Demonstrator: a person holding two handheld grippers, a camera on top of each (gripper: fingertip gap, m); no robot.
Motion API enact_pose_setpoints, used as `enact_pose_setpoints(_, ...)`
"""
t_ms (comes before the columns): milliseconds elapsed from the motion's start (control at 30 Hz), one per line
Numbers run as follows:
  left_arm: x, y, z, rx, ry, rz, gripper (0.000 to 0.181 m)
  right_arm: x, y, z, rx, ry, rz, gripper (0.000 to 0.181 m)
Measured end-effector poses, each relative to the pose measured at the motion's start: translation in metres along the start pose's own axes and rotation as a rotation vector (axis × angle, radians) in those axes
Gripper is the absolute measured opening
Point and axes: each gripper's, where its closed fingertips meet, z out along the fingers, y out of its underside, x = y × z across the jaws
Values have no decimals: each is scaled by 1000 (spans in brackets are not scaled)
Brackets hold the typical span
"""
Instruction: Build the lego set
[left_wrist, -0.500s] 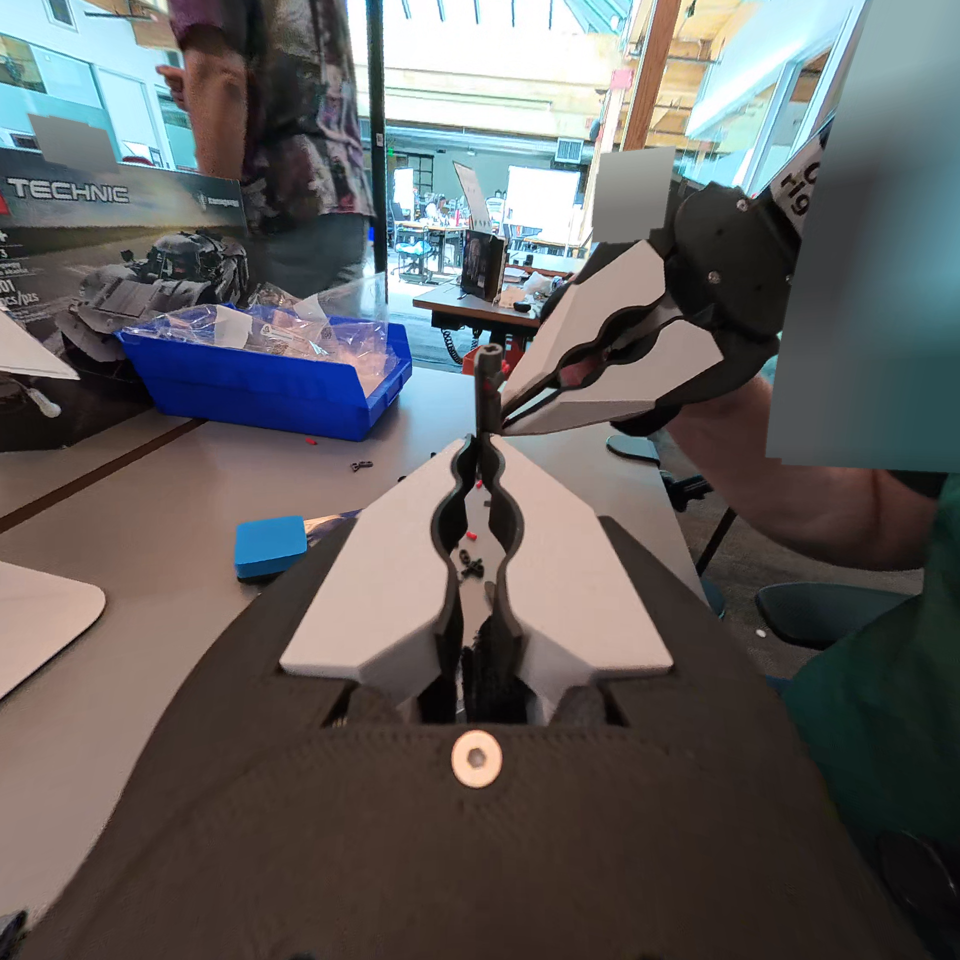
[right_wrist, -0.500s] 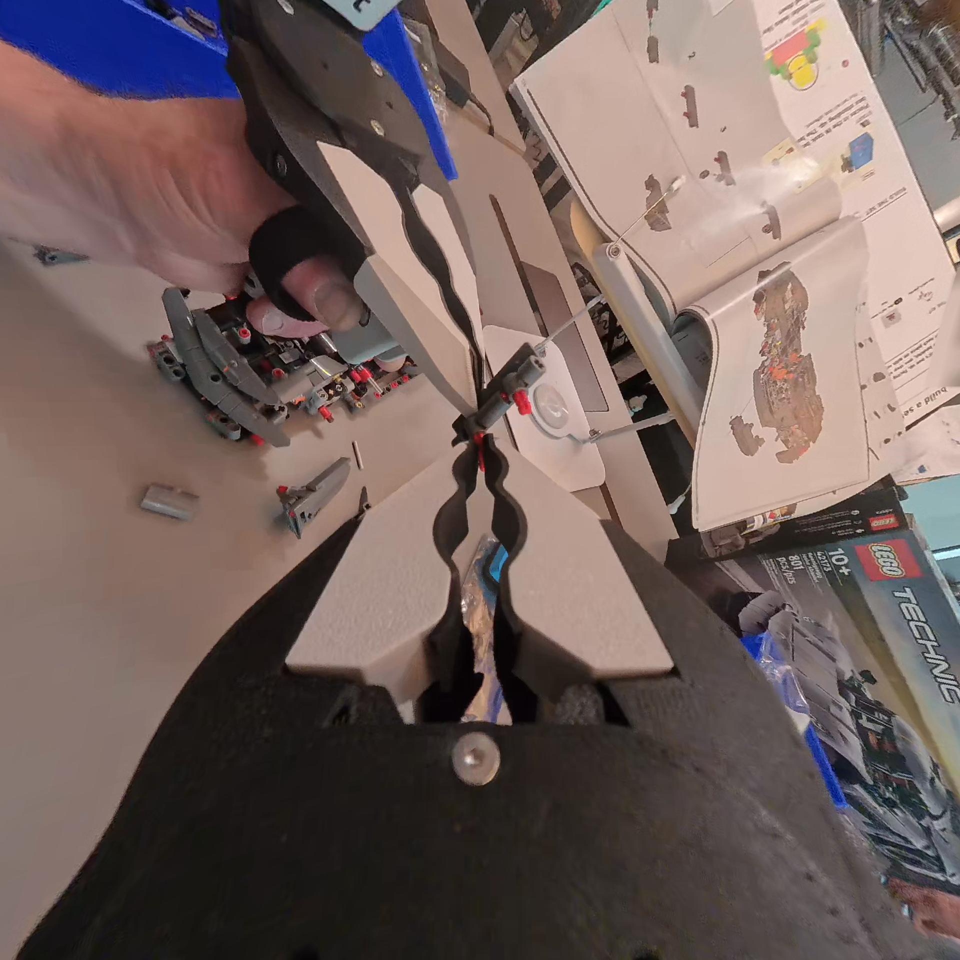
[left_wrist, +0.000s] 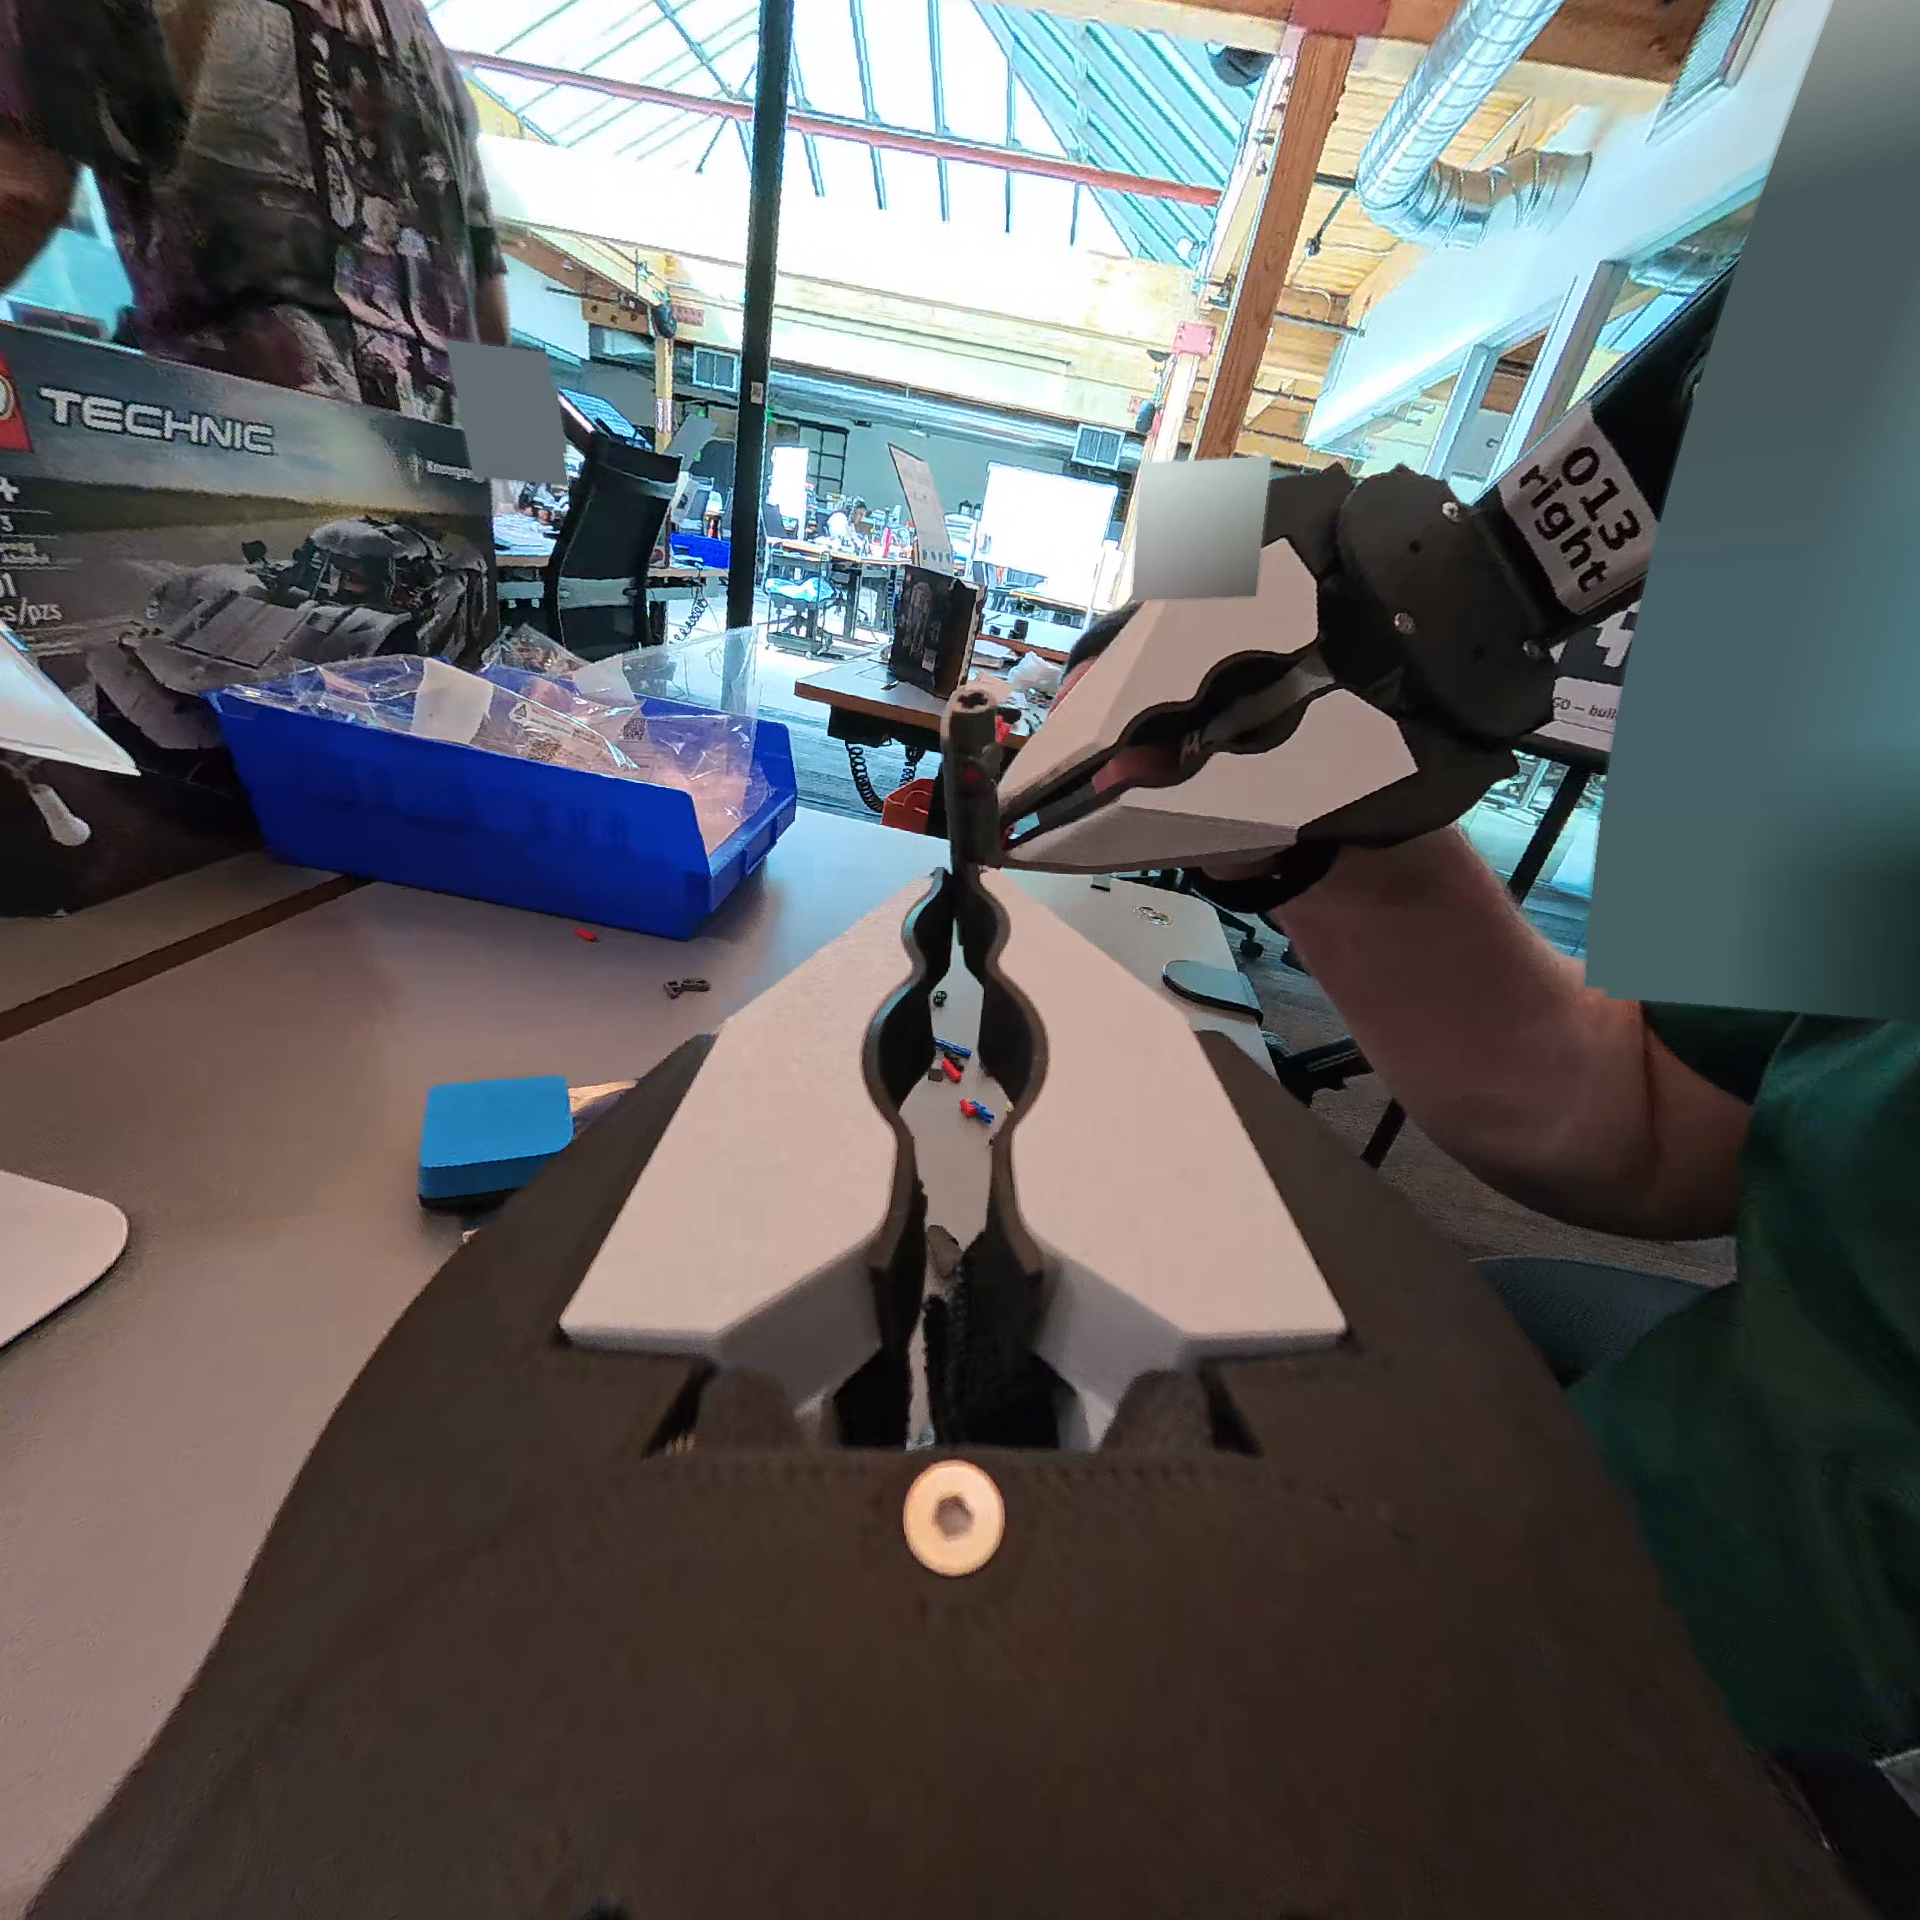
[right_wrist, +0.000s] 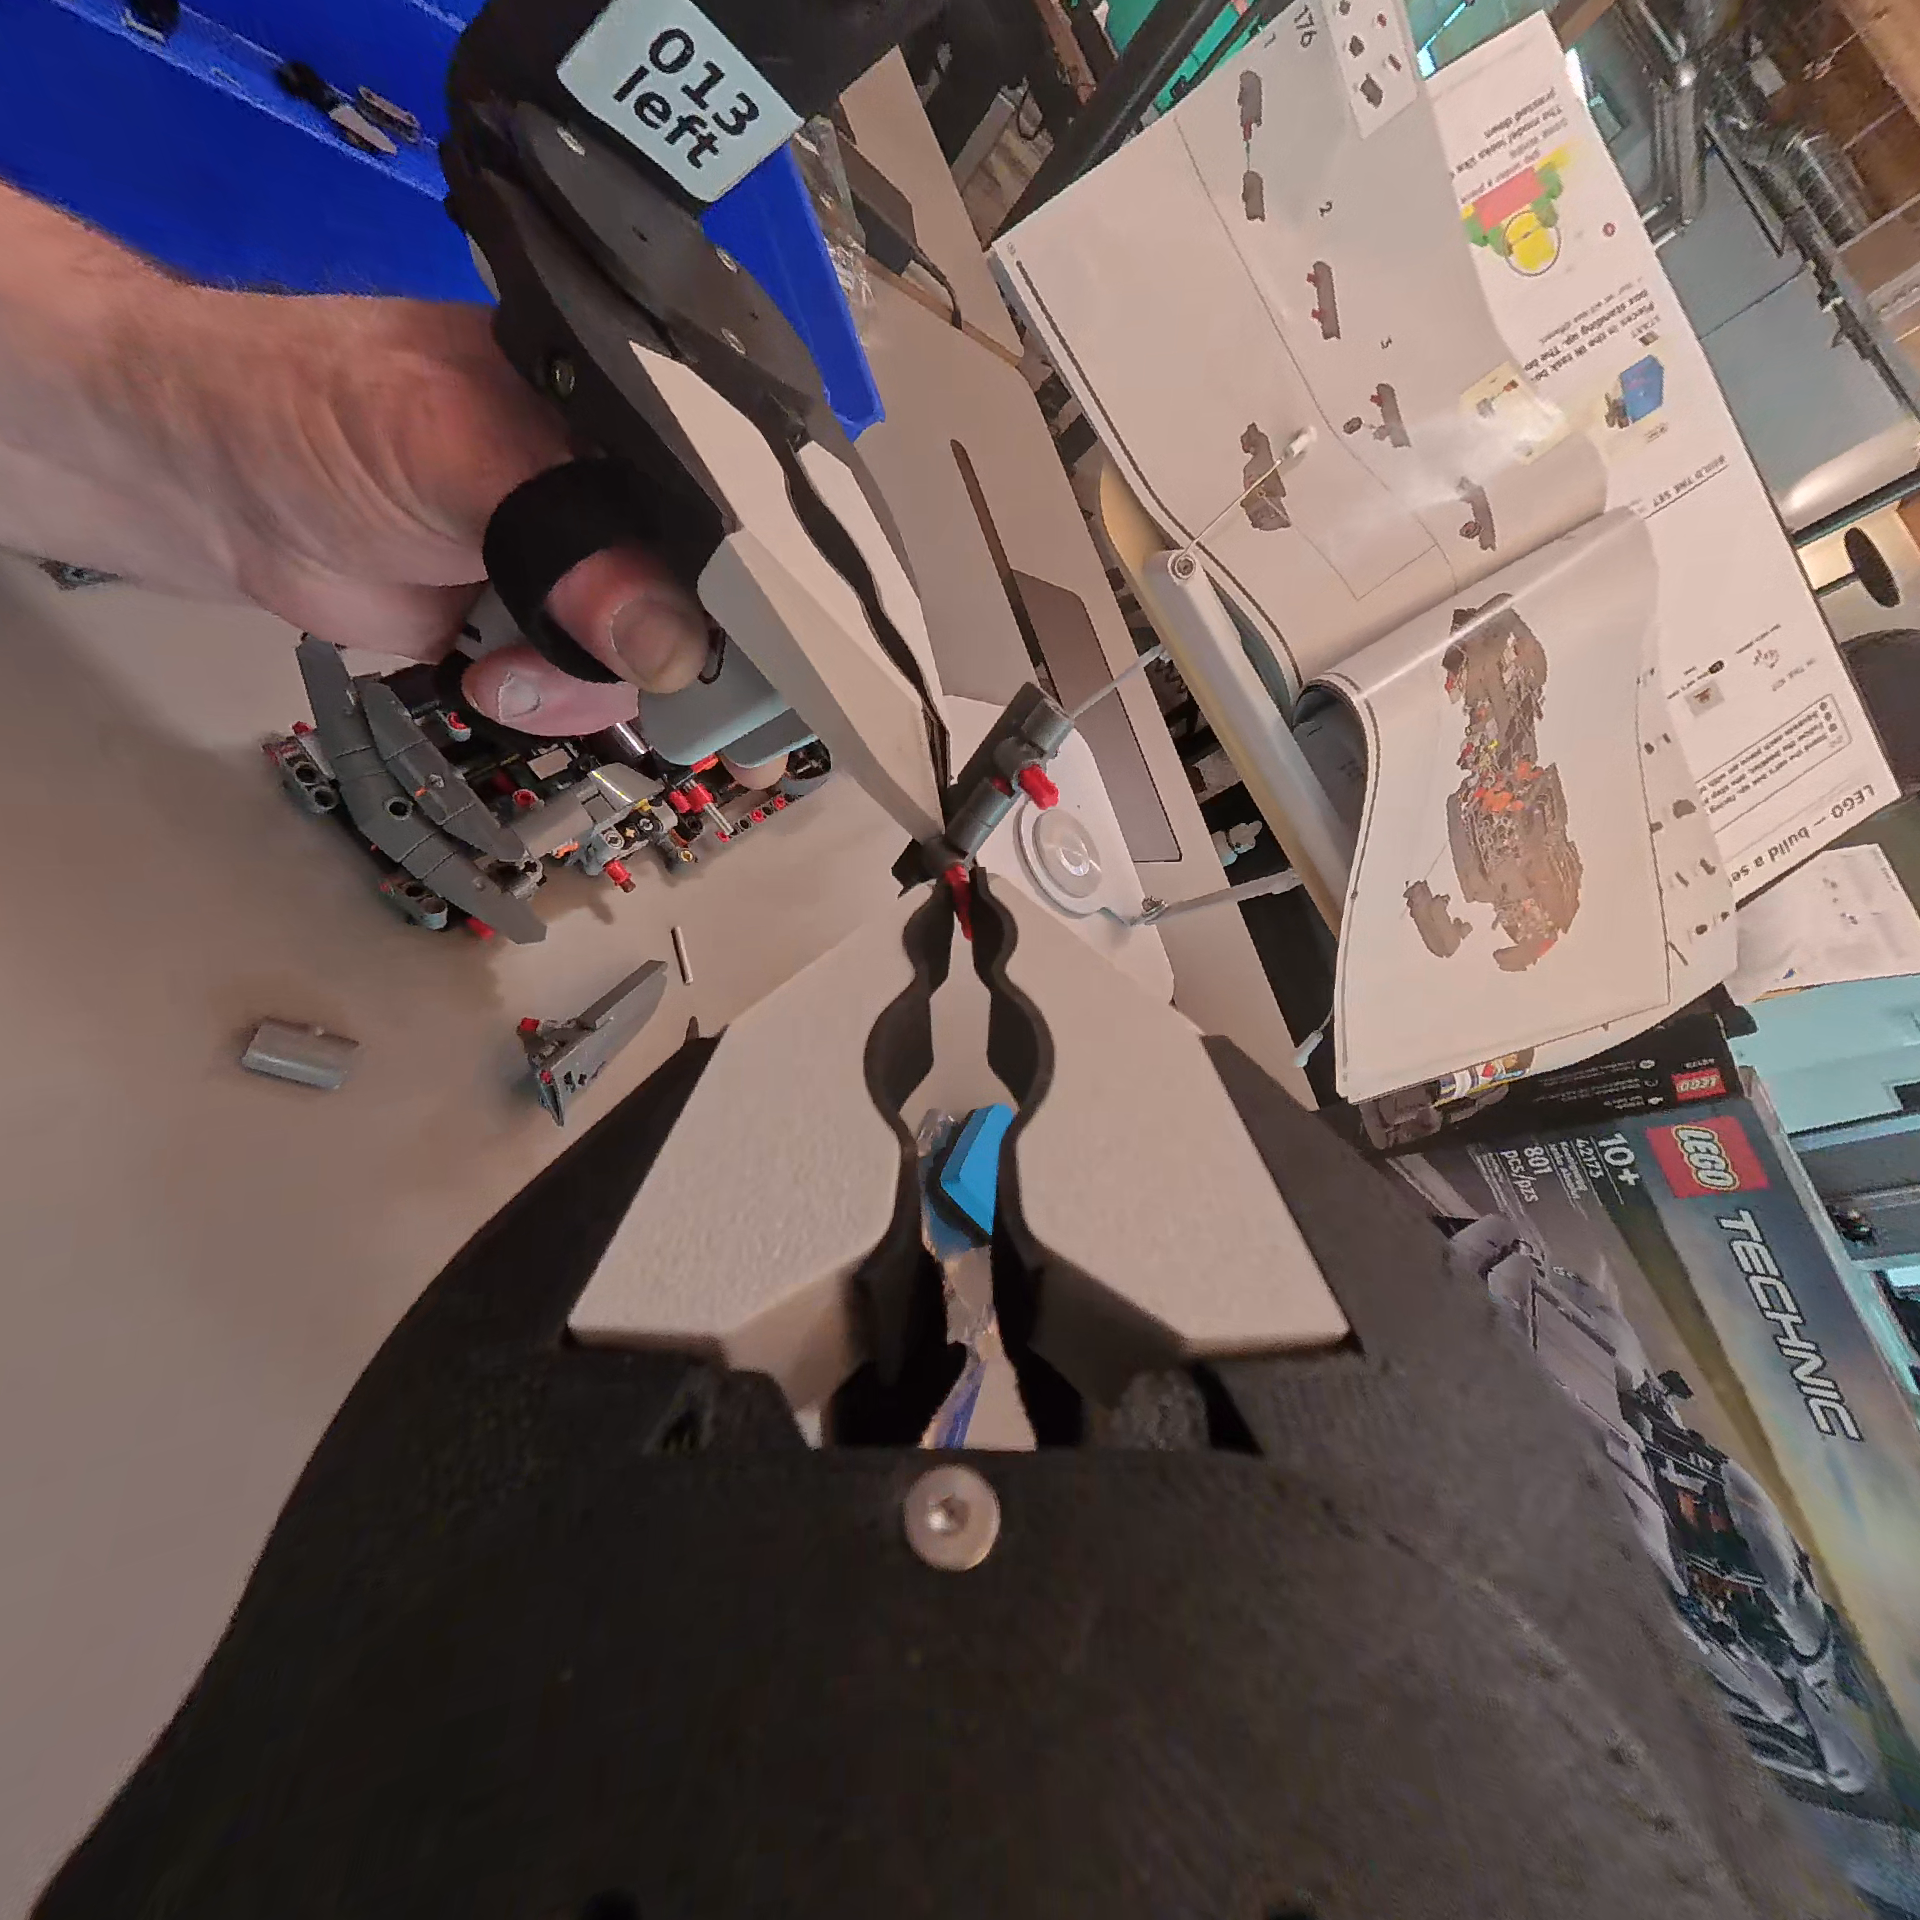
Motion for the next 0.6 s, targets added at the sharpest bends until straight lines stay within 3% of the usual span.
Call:
enact_pose_setpoints(200,0,-10,-5,67,33,-76,0,6,-5,-1,8,51,-11,15)
enact_pose_setpoints(300,0,-16,-9,120,62,-139,0,9,-9,-6,41,125,6,42)
enact_pose_setpoints(600,-4,-29,-18,247,115,-299,0,8,-24,11,130,368,85,52)
